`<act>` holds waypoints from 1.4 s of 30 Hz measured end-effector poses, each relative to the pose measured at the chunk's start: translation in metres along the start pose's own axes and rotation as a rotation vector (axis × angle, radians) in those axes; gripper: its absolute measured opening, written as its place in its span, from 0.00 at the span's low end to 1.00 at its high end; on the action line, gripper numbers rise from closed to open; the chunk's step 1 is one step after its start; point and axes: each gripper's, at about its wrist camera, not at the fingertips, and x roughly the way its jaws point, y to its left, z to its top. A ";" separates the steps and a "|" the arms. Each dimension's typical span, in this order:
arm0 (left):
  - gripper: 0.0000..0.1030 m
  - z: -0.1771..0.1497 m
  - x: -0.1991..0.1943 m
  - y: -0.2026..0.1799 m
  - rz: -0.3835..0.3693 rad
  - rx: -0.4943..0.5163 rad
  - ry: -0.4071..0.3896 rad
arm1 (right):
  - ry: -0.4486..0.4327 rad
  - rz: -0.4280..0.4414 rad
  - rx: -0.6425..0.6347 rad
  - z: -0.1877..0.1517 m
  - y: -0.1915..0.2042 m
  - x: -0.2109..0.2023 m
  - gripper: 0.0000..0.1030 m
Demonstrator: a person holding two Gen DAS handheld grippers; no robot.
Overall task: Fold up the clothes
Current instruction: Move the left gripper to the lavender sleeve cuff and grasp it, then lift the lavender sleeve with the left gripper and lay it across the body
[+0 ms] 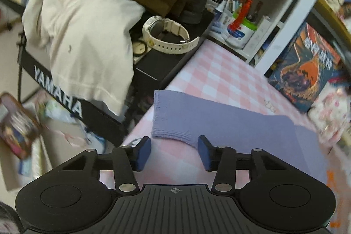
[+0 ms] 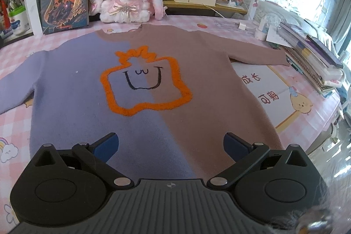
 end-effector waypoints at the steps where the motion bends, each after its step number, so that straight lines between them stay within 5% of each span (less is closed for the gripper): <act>1: 0.42 0.001 0.002 0.000 -0.009 -0.014 -0.002 | 0.002 -0.005 0.000 0.000 -0.001 0.000 1.00; 11: 0.42 0.010 0.031 -0.017 -0.084 -0.125 0.000 | 0.027 -0.045 0.025 -0.006 -0.013 0.001 1.00; 18: 0.06 0.015 0.035 -0.012 0.006 -0.175 -0.001 | 0.021 -0.067 0.051 -0.007 -0.021 -0.001 1.00; 27: 0.03 0.022 0.026 -0.020 -0.006 -0.132 -0.038 | 0.021 -0.045 0.049 -0.008 -0.026 0.003 1.00; 42: 0.03 0.010 -0.027 -0.164 -0.180 0.015 -0.220 | -0.031 0.131 -0.007 0.018 -0.079 0.036 1.00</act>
